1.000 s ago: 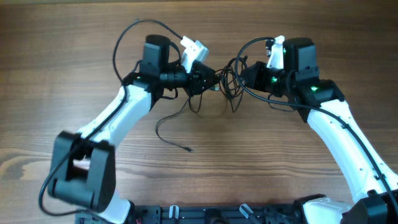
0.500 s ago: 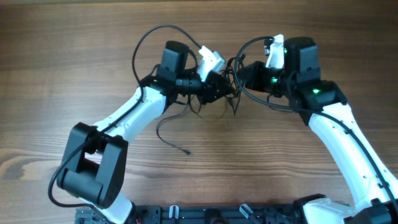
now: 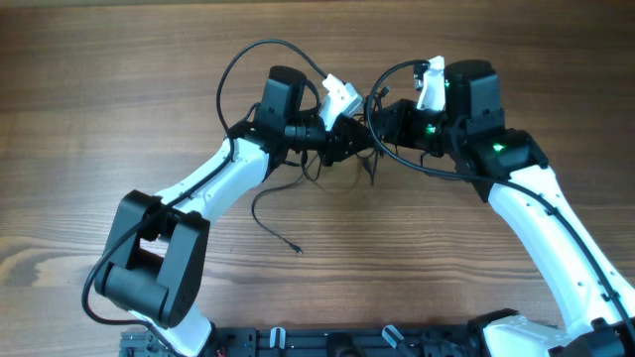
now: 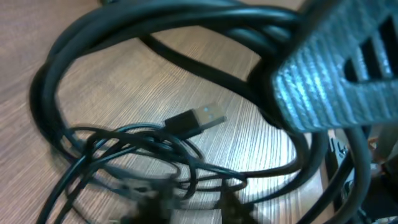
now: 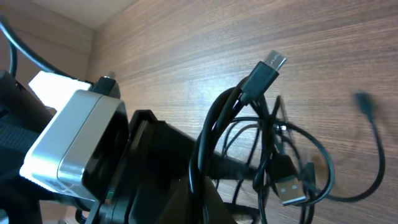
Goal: Untangle cables
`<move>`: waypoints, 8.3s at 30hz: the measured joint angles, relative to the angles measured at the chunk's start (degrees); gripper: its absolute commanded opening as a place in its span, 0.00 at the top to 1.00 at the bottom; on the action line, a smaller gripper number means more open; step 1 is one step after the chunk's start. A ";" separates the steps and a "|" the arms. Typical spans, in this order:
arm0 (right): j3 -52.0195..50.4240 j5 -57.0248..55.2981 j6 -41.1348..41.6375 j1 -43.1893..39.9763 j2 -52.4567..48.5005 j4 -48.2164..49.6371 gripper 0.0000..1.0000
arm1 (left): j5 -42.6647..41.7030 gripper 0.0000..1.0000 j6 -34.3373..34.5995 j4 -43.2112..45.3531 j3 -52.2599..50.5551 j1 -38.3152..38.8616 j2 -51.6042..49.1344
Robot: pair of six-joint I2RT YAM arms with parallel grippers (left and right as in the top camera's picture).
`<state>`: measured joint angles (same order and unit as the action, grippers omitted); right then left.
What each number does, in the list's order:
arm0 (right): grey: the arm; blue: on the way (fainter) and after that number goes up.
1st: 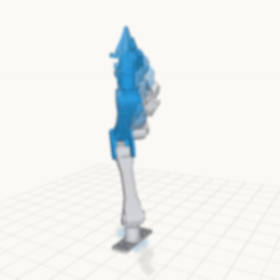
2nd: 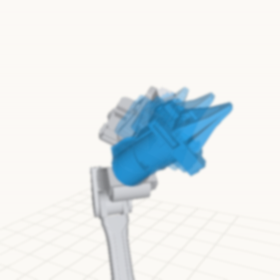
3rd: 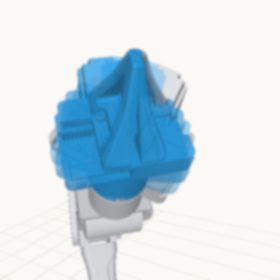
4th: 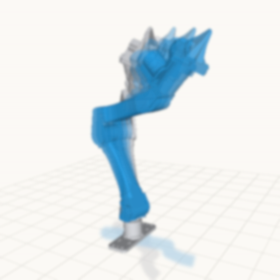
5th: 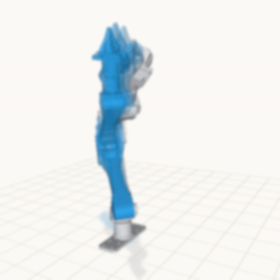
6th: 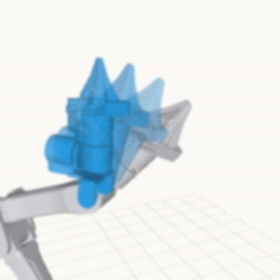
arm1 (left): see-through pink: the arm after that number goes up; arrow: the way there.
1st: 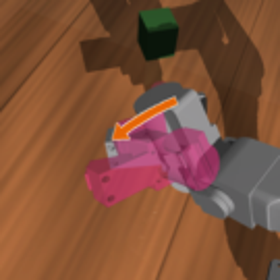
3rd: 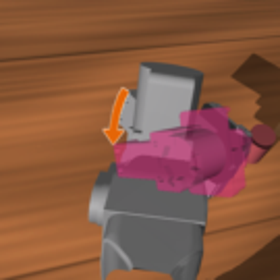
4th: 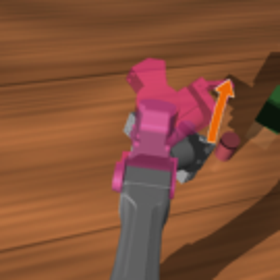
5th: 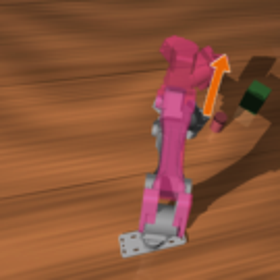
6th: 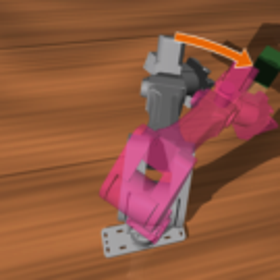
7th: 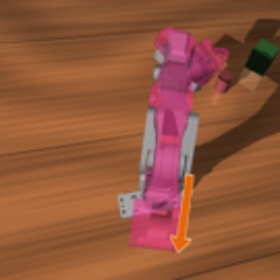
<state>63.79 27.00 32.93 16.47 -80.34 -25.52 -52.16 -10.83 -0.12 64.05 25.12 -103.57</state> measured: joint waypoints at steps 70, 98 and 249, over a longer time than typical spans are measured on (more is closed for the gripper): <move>0.44 -6.88 -0.83 0.57 0.11 -3.41 0.95 | 4.39 0.96 -0.28 -7.63 0.11 -6.10 -1.44; 0.92 -32.22 -0.46 0.48 -11.54 -13.44 0.95 | -0.70 0.96 0.85 -19.74 0.09 -39.52 18.23; 1.03 8.15 -7.02 -1.33 -4.17 3.48 0.95 | -3.41 0.80 5.49 2.32 0.20 -5.51 -7.13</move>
<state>64.82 35.16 25.91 15.14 -84.51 -22.04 -55.57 -5.34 2.20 64.25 19.62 -110.69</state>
